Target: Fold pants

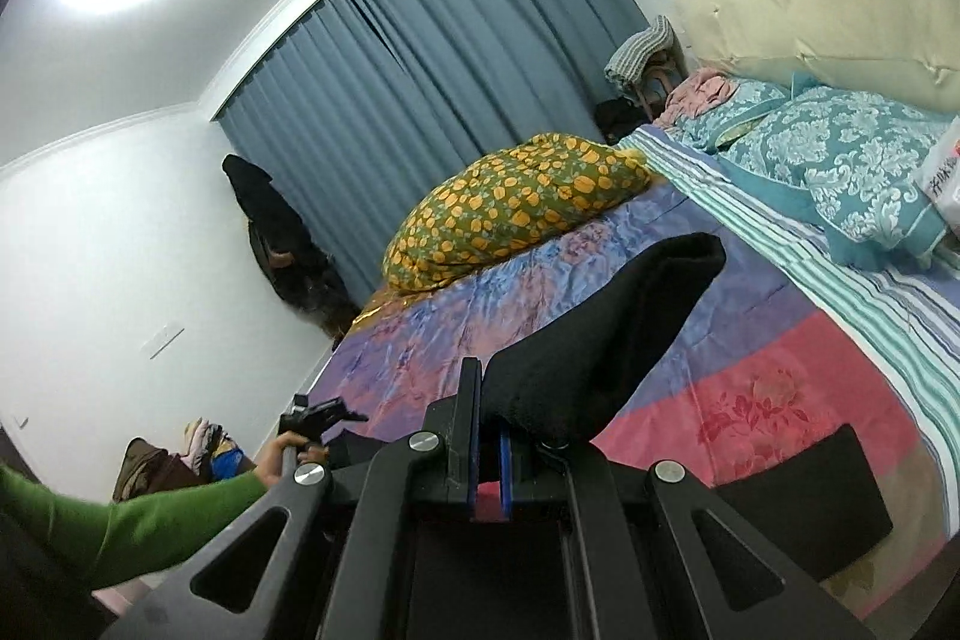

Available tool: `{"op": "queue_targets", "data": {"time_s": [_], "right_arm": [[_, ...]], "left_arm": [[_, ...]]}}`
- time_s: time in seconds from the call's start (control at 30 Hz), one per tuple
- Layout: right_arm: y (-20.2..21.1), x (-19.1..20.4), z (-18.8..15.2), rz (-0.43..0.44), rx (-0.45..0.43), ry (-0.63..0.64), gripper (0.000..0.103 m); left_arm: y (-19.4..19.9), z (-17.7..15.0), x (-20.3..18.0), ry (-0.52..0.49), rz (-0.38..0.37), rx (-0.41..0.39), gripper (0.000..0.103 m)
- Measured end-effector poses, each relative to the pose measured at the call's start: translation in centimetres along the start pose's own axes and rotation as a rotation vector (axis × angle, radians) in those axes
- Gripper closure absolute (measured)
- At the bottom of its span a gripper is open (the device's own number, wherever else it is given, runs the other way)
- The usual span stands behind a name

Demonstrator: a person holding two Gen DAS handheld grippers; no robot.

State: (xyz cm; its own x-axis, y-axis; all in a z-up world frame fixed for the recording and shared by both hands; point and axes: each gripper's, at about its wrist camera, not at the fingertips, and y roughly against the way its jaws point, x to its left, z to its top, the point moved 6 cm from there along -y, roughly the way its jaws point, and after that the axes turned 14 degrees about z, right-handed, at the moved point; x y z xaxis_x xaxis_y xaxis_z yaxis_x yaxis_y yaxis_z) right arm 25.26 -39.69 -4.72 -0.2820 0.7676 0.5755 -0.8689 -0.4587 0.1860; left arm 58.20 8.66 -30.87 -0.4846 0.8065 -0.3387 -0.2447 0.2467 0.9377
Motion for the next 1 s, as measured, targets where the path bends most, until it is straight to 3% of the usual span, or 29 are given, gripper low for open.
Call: {"op": "queue_targets", "data": {"time_s": [0.03, 0.1, 0.13, 0.27, 0.33, 0.4, 0.5, 0.57, 0.63, 0.73, 0.83, 1.0], "right_arm": [[0.3, -0.2, -0.3, -0.004, 0.004, -0.002, 0.099], [0.5, -1.1, -0.9, -0.032, 0.019, -0.013, 0.099], [0.4, -2.1, -1.2, -0.053, 0.03, -0.029, 0.099], [-1.2, -7.8, -1.5, -0.134, 0.067, -0.087, 0.099], [-2.0, -10.6, -1.2, -0.149, 0.074, -0.132, 0.099], [-2.3, -12.5, -0.6, -0.154, 0.065, -0.165, 0.099], [-1.6, -14.9, -0.4, -0.159, 0.061, -0.22, 0.098], [-1.0, -17.7, -2.3, -0.217, 0.122, -0.268, 0.098], [-0.6, -20.4, -4.9, -0.304, 0.197, -0.308, 0.098], [0.3, -24.4, -9.3, -0.442, 0.339, -0.354, 0.098], [1.5, -26.1, -11.3, -0.497, 0.38, -0.4, 0.098], [1.5, -25.8, -10.6, -0.513, 0.39, -0.353, 0.098]], "left_arm": [[-0.1, 0.0, 0.1, -0.011, 0.017, 0.0, 0.059], [0.3, -0.3, 0.5, -0.066, 0.089, -0.031, 0.091], [1.0, -0.5, 0.6, -0.082, 0.086, -0.05, 0.093], [7.7, -2.0, 1.0, -0.15, 0.05, -0.203, 0.093], [13.6, -4.0, 1.5, -0.175, 0.004, -0.329, 0.093], [18.7, -7.1, 2.8, -0.206, -0.011, -0.451, 0.093], [21.5, -13.6, 6.4, -0.243, 0.026, -0.561, 0.091], [19.2, -17.9, 9.0, -0.256, 0.107, -0.547, 0.09], [13.7, -22.4, 11.4, -0.278, 0.214, -0.436, 0.091], [9.9, -25.6, 12.9, -0.248, 0.241, -0.337, 0.091], [10.2, -26.2, 12.6, -0.226, 0.235, -0.331, 0.091], [9.9, -25.3, 11.6, -0.249, 0.258, -0.337, 0.091]]}}
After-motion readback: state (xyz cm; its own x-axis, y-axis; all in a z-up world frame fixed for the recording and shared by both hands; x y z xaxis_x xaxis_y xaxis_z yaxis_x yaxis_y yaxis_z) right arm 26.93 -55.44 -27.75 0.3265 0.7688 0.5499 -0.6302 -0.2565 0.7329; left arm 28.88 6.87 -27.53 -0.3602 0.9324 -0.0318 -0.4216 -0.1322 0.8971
